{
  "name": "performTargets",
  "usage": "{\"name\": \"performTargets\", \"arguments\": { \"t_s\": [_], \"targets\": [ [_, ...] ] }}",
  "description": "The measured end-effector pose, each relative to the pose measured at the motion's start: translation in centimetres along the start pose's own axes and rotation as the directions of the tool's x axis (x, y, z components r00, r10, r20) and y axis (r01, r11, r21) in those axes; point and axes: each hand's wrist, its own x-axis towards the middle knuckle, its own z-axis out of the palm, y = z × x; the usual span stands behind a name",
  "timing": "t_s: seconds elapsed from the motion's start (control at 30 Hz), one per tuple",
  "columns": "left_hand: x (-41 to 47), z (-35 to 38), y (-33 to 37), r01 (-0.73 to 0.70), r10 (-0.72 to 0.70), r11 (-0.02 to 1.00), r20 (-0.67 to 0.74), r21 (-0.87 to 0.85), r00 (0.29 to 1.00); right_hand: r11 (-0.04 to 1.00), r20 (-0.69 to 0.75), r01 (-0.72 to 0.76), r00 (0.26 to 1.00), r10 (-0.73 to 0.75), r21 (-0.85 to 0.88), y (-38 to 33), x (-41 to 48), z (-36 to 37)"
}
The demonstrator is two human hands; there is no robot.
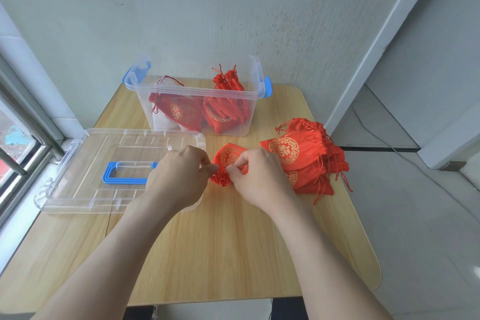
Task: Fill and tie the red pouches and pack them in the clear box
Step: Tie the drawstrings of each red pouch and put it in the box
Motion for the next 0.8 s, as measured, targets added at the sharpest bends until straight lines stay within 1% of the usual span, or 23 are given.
{"name": "performTargets", "arguments": {
  "t_s": [0.07, 0.13, 0.23, 0.3, 0.4, 0.5, 0.57, 0.63, 0.67, 0.73, 0.8],
  "targets": [
    [0.0, 0.0, -0.1, -0.025, 0.027, 0.999, 0.074, -0.027, 0.997, 0.999, 0.010, 0.014, 1.000, -0.014, -0.042, -0.1, -0.2, -0.1],
    [-0.1, -0.1, -0.1, -0.068, 0.081, 0.994, 0.154, -0.091, 0.985, 0.999, 0.032, 0.022, 0.999, -0.021, -0.023, 0.0, -0.2, -0.1],
    [-0.1, 0.0, 0.1, -0.114, 0.135, 0.985, 0.170, -0.129, 0.976, 0.999, 0.072, 0.045, 0.996, -0.047, 0.022, 0.0, -0.2, -0.2],
    [-0.1, 0.0, 0.1, -0.119, 0.145, 0.976, 0.140, -0.183, 0.979, 0.996, 0.092, 0.071, 0.993, -0.075, 0.045, 0.0, -0.3, -0.3],
    [0.0, -0.2, 0.1, -0.114, 0.143, 0.948, 0.076, -0.298, 0.987, 0.994, 0.113, 0.069, 0.990, -0.079, 0.089, -0.3, -0.4, -0.5],
    [-0.3, -0.6, 0.6, -0.100, 0.115, 0.904, 0.011, -0.416, 0.993, 0.989, 0.093, 0.078, 0.992, -0.090, 0.128, -0.5, -0.2, -0.4],
    [-0.3, -0.8, 0.7, -0.089, 0.099, 0.866, -0.005, -0.492, 0.995, 0.984, 0.072, 0.074, 0.994, -0.087, 0.165, -0.7, -0.1, -0.4],
    [-0.3, -1.0, 0.7, -0.127, 0.138, 0.827, -0.020, -0.548, 0.990, 0.976, 0.051, 0.070, 0.995, -0.082, 0.206, -0.8, 0.1, -0.7],
    [-0.3, -1.0, 0.6, -0.176, 0.178, 0.828, -0.048, -0.533, 0.983, 0.974, 0.041, 0.079, 0.995, -0.090, 0.210, -0.9, 0.1, -0.8],
    [-0.4, -1.0, 0.8, -0.276, 0.251, 0.854, -0.115, -0.441, 0.961, 0.976, 0.021, 0.115, 0.993, -0.120, 0.183, -1.1, 0.1, -1.2],
    [-0.5, -1.0, 1.0, -0.324, 0.293, 0.865, -0.136, -0.383, 0.946, 0.978, -0.002, 0.155, 0.988, -0.156, 0.140, -1.1, 0.1, -1.3]
  ]
}}
